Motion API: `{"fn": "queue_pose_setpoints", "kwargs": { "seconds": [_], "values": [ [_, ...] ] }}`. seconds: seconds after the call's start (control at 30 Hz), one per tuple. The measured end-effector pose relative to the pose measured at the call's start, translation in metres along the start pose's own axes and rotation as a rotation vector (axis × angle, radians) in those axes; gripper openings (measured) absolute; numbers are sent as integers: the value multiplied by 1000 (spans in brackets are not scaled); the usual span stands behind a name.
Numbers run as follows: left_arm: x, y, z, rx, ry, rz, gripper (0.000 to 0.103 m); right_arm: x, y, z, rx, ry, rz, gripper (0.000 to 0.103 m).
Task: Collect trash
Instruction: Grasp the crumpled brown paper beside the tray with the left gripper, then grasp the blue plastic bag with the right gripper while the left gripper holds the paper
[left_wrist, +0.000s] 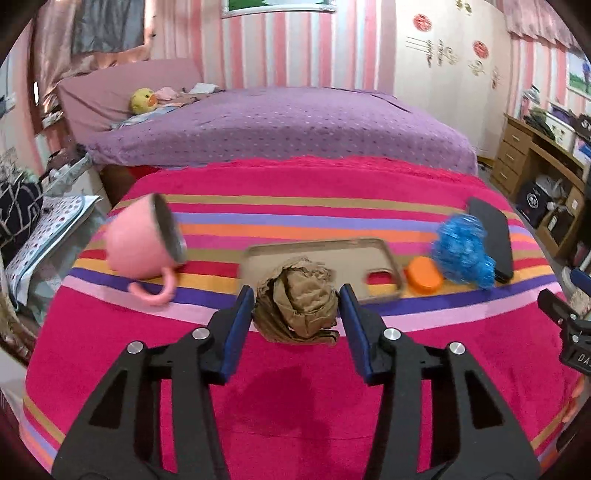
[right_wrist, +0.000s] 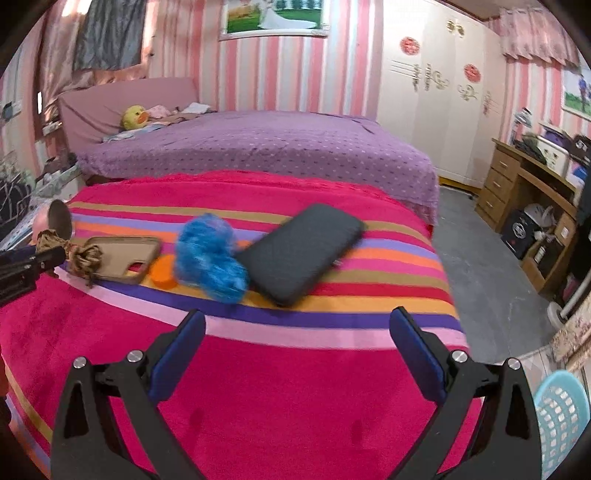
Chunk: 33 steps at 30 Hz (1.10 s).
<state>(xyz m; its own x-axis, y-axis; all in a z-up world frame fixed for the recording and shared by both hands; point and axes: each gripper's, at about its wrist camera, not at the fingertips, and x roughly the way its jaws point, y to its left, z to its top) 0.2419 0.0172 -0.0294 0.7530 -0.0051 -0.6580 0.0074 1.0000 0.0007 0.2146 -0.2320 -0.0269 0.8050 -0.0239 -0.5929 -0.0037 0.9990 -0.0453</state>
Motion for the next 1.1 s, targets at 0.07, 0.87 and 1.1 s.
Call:
{"fn": "queue_pose_setpoints", "kwargs": {
  "seconds": [0.07,0.87,1.1],
  "values": [
    [0,13,2,-14,2,14,47,6,16,8,-34,-7,12,97],
    [-37,48,3,-84,-42,58,47,18,51,28,-119,-12,70,34],
    [-57,28,-8,-71,-50,21,47,-42,25,17,-115,-70,44,34]
  ]
}}
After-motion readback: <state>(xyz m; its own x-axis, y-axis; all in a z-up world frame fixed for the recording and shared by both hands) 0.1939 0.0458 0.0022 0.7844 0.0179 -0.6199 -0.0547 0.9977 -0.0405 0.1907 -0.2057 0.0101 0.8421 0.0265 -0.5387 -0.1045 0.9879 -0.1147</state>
